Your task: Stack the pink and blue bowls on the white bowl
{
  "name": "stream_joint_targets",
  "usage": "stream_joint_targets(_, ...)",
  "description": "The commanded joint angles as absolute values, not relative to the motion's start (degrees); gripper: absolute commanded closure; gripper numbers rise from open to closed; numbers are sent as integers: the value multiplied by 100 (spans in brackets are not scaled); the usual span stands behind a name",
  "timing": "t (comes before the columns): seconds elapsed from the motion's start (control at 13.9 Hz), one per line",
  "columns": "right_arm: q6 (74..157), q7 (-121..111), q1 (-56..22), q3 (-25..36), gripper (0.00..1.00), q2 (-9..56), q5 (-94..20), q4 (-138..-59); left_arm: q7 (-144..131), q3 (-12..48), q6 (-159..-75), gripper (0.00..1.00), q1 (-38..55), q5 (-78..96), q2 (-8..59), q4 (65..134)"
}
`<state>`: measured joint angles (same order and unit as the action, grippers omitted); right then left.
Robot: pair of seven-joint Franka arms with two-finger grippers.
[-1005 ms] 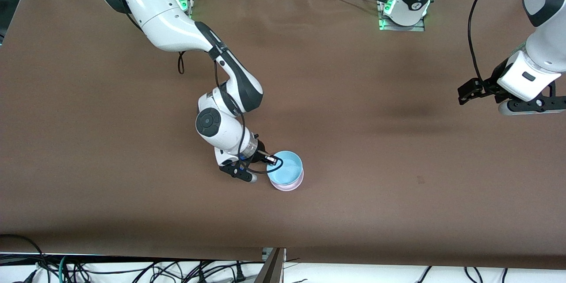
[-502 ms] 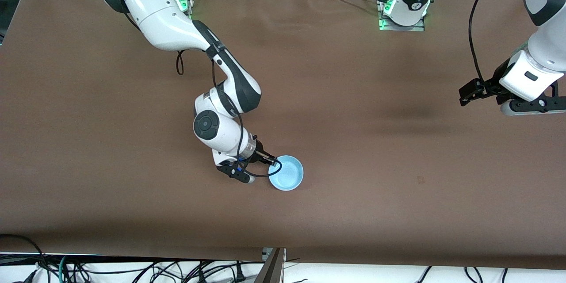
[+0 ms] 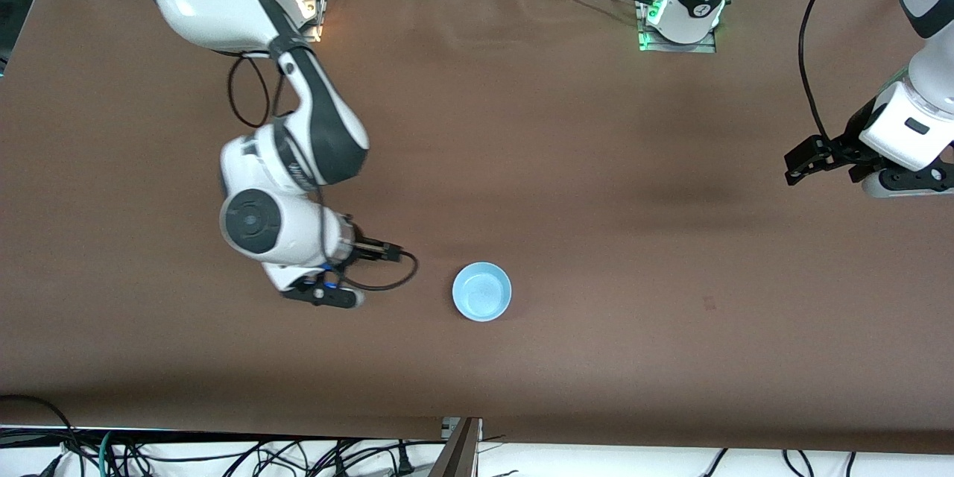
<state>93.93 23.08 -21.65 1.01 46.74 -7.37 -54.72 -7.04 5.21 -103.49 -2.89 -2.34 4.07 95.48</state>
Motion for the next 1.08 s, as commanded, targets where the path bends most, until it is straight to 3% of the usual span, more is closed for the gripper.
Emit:
stream_joint_targets(0.0,8449,866,-2031,499,0,4124,-536,-5616,-589,519,-10274,0,-290,-272,519,9343)
stream_joint_targets(0.22,7964,81,-1654,703,0,3483,-475,-5886,-370,501,-10283,0,-299,-264,562,9334)
stream_joint_targets(0.43,8042,62,-1346,686,0,2193,-448,-7220,-168,501,-10213,0,-299,-264,834,8861)
stream_joint_targets(0.57,7938,-9,-1213,659,0,1655,-90,-7549,-132,501,-10187,0,-299,-272,852,8781)
stream_joint_targets(1.0,8164,-17,-712,642,0,827,280,-8058,-132,501,-10187,0,-290,-272,896,8736)
